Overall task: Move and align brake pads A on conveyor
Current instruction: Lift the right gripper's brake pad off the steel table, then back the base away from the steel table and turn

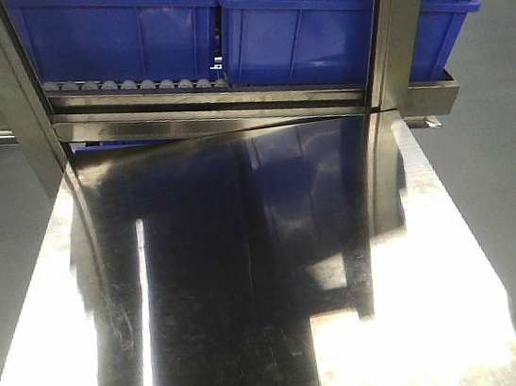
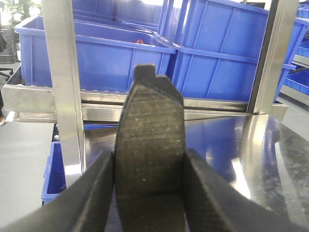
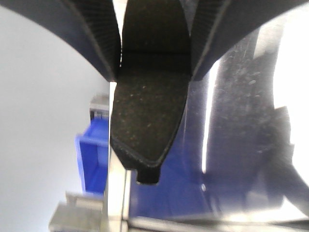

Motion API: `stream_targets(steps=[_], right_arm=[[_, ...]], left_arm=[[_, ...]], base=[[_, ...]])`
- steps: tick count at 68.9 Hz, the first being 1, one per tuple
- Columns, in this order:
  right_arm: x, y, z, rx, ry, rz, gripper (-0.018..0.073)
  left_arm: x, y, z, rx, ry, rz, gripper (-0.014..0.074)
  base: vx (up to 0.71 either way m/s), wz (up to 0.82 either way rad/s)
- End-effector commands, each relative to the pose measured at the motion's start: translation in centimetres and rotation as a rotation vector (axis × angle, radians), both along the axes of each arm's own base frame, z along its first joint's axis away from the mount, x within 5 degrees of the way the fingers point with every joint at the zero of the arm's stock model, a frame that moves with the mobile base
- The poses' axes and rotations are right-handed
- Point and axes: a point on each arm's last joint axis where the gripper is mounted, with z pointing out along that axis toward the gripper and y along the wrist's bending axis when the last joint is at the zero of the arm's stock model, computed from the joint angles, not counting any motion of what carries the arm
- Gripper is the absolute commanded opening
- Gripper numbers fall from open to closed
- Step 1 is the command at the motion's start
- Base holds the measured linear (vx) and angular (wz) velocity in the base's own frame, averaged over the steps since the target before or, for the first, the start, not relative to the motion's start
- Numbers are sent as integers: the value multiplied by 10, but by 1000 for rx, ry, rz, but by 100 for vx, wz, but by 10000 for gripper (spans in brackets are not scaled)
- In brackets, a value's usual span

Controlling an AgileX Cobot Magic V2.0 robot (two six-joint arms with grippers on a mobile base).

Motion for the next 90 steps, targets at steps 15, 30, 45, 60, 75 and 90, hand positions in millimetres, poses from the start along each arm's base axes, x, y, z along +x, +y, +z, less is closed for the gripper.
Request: stream_targets(steps=[15,30,45,60,75,90], right_arm=[[-49,-5,6,13,-436,49,-6],[-64,-8,14,28,-551,43,-6],[-64,-8,14,26,-551,43,-6],[-64,-8,14,26,-551,43,-6],[-64,-8,14,26,-551,43,-6],[-64,-8,14,26,-551,43,-6]], left_arm=[[0,-2,15,-28,-96,-18,-6],[0,-2,15,-28,-96,-18,-6],[0,-2,15,-28,-96,-18,-6],[0,-2,15,-28,-96,-18,-6],[0,-2,15,-28,-96,-18,-6],[0,-2,15,-27,-96,-18,-6]], base=[[0,0],[0,0],[0,0],[0,0],[0,0],[-3,13]])
